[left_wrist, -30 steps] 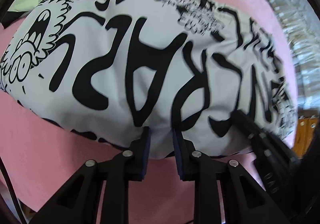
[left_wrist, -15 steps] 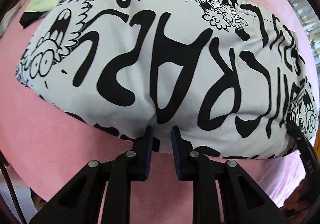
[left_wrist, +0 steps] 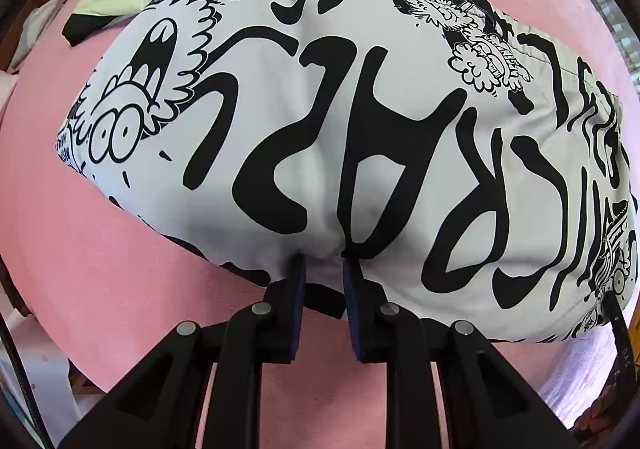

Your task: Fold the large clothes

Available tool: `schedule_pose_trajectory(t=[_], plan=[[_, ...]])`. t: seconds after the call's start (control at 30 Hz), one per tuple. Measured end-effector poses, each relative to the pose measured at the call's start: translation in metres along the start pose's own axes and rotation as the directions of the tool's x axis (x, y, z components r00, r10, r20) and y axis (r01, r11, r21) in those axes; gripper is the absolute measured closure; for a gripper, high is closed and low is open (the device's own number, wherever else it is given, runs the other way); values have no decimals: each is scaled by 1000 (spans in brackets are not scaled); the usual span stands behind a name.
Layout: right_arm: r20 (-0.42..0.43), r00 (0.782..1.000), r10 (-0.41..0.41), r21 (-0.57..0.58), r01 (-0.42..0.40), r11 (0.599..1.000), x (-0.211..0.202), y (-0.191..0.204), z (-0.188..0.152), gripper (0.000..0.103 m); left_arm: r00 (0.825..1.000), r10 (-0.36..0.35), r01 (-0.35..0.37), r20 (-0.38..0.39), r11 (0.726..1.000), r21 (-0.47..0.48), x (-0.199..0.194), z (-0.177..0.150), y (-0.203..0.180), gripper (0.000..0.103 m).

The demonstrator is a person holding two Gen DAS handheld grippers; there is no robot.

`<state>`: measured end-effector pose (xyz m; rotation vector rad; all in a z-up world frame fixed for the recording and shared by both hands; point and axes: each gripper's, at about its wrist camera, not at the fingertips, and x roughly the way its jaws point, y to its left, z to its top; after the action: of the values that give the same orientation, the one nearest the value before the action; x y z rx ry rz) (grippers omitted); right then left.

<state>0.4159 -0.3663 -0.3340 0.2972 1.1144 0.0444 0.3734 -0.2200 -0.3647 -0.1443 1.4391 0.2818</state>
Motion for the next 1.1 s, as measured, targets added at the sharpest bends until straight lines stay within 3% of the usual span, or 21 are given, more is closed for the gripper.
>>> schedule_pose_trajectory(t=[0.23,0.33,0.4,0.5,0.63,0.73,0.83,0.93,1.03,1.1], plan=[[9,998,-56,103,55,993,-14,-29,-9,103,998,41,-42,37,999,21,-19,13,-15,84],[10,995,-96,98,94,991,-17,-28,-10,103,991,91,-90,93,996,-11,-32,26,-2,84],[6,993,-114,133,112,985,-19,-30,-13,103,993,69,-67,94,997,-27,-35,35,8,84],[-13,985,-175,143,175,974,-19,-30,-21,103,987,103,-101,122,995,-22,-38,49,22,83],[-82,948,-307,197,318,927,-20,-41,-31,103,987,95,-94,129,995,-14,-32,61,45,83],[-82,957,-280,298,292,909,-28,-56,-38,103,986,92,-94,140,996,2,-27,66,57,83],[-71,942,-328,260,335,906,-36,-48,-36,103,981,103,-111,161,993,41,-28,74,69,83],[-47,932,-358,221,359,907,-44,-29,-32,103,990,29,-40,141,997,73,-22,79,88,84],[-38,932,-361,224,360,906,-50,-8,-29,103,992,-2,-9,122,996,91,-14,79,102,97],[-28,934,-356,230,352,907,-53,12,-25,103,992,22,-33,128,996,85,-11,85,116,97]])
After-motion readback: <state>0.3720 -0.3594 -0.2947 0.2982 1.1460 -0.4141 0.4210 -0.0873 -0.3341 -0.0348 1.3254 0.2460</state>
